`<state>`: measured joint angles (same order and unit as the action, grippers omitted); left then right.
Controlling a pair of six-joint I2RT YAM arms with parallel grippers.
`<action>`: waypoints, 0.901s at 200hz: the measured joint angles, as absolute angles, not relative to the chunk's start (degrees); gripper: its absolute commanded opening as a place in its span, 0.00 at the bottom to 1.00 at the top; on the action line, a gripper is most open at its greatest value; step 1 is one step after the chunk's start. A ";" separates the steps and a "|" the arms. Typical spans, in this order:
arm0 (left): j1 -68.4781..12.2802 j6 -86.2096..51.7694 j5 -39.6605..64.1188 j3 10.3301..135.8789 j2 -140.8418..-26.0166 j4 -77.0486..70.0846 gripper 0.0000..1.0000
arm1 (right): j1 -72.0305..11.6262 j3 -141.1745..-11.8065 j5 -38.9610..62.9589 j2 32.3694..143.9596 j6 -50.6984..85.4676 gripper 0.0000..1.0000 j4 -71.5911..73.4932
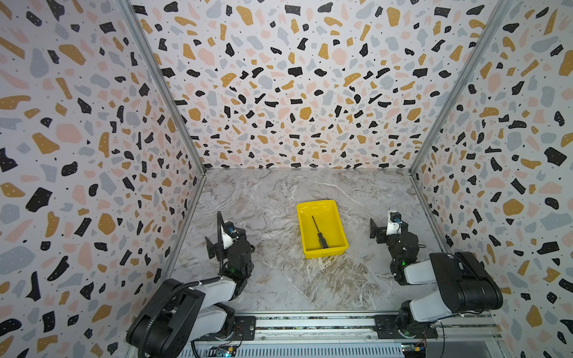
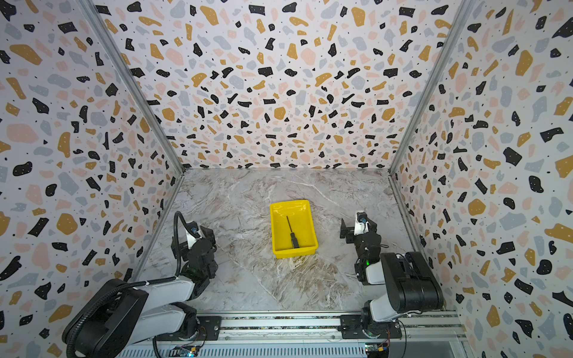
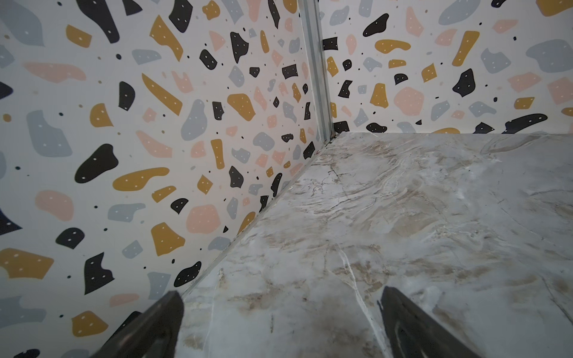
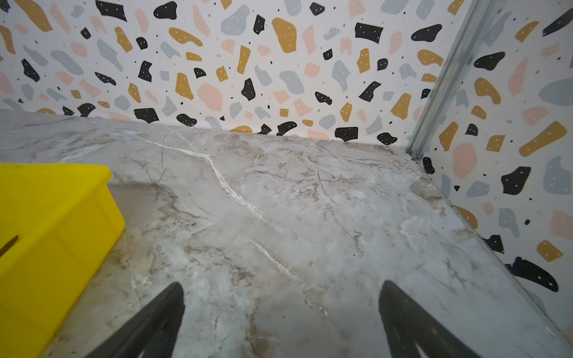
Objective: Put the screwdriver in the bin
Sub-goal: Reset both arms
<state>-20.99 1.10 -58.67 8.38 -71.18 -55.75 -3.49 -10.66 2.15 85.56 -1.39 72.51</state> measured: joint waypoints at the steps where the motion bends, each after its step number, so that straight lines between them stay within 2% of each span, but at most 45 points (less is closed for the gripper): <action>1: -20.95 1.15 -58.61 8.43 -71.24 -55.79 1.00 | -3.46 -10.66 2.13 85.56 -1.39 0.99 72.47; 81: -19.29 11.16 -48.77 9.61 -76.73 -61.63 1.00 | -3.09 -10.68 5.39 85.56 -1.85 0.99 70.89; 106: -19.11 11.57 -48.47 10.07 -77.49 -61.78 1.00 | -3.05 -10.68 5.58 85.56 -1.85 0.99 70.87; 153: -18.09 9.26 -46.76 9.85 -70.52 -58.61 1.00 | -2.96 -10.68 5.74 85.56 -1.85 0.99 70.67; 180: -14.57 6.79 -44.95 9.72 -70.08 -58.26 1.00 | -2.96 -10.68 5.80 85.56 -1.85 0.99 70.67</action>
<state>-14.57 6.79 -44.95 9.72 -70.08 -58.26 -2.96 -10.68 5.80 85.56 -1.85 70.67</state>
